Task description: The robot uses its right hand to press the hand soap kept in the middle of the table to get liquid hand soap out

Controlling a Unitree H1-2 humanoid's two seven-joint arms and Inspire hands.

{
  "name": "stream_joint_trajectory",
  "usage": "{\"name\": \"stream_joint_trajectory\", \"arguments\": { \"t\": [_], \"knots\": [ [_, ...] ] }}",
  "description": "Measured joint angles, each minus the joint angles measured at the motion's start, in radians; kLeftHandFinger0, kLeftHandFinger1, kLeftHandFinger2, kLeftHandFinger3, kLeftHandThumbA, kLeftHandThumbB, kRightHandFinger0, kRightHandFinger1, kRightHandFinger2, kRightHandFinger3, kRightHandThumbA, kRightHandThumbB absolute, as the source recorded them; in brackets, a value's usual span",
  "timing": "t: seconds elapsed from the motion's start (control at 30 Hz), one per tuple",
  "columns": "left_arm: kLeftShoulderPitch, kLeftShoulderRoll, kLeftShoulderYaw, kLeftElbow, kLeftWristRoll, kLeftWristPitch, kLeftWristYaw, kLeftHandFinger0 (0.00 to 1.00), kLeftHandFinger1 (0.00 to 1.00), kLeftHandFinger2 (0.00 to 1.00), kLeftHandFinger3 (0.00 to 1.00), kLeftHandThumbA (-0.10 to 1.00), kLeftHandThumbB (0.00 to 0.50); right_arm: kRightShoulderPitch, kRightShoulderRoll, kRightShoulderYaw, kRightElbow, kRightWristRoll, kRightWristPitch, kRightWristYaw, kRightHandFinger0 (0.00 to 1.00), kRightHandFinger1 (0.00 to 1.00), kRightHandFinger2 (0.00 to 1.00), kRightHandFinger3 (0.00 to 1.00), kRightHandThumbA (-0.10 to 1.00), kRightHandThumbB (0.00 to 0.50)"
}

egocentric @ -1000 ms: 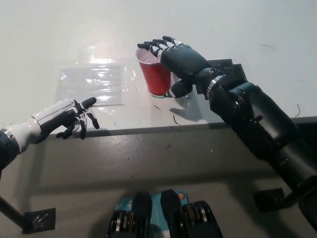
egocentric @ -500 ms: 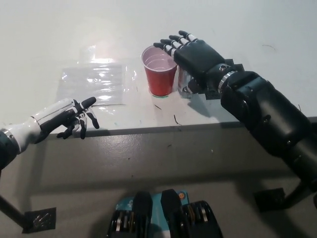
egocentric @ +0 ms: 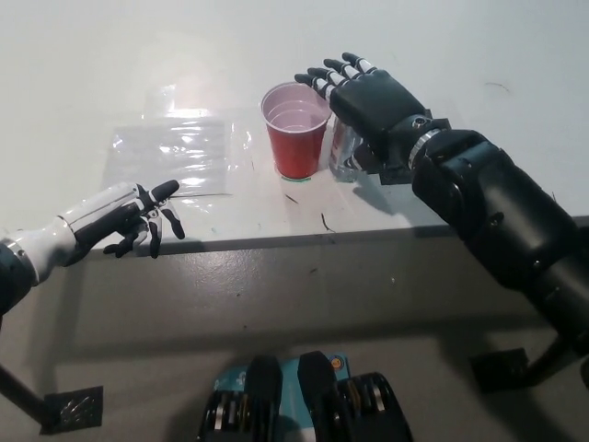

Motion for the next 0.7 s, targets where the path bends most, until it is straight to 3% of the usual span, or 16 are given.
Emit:
{"name": "stream_joint_trajectory", "arguments": {
  "t": [0.17, 0.23, 0.37, 0.57, 0.63, 0.7],
  "knots": [
    [-0.001, 0.0, 0.0, 0.0, 0.0, 0.0, -0.005, 0.01, 0.07, 0.25, 0.54, 1.0, 0.377, 0.0, 0.026, -0.005, 0.006, 0.0, 0.001, -0.003, 1.0, 1.0, 1.0, 1.0, 1.0, 0.5],
    [-0.001, 0.001, 0.0, 0.0, 0.001, 0.0, -0.008, 0.01, 0.06, 0.25, 0.53, 1.0, 0.354, 0.0, 0.033, -0.006, 0.007, 0.0, 0.002, -0.003, 1.0, 1.0, 1.0, 1.0, 1.0, 0.5],
    [-0.001, 0.001, 0.001, 0.0, 0.0, 0.0, -0.011, 0.03, 0.07, 0.25, 0.54, 1.0, 0.383, 0.0, 0.042, -0.016, 0.02, 0.0, 0.002, -0.009, 1.0, 1.0, 1.0, 1.0, 1.0, 0.5],
    [0.0, 0.001, 0.002, 0.0, 0.0, 0.0, -0.012, 0.06, 0.1, 0.26, 0.55, 1.0, 0.386, 0.002, 0.044, -0.022, 0.027, 0.0, 0.0, -0.015, 1.0, 1.0, 1.0, 1.0, 1.0, 0.5],
    [0.001, 0.001, 0.004, 0.0, 0.0, 0.0, -0.012, 0.03, 0.08, 0.26, 0.55, 1.0, 0.382, 0.007, 0.043, -0.03, 0.019, 0.0, -0.001, -0.016, 1.0, 1.0, 1.0, 1.0, 1.0, 0.461],
    [0.005, 0.001, 0.006, -0.001, -0.001, 0.0, -0.012, 0.04, 0.08, 0.26, 0.56, 1.0, 0.392, 0.017, 0.033, -0.035, -0.006, 0.001, -0.002, -0.014, 1.0, 1.0, 1.0, 1.0, 1.0, 0.467]
  ]
}}
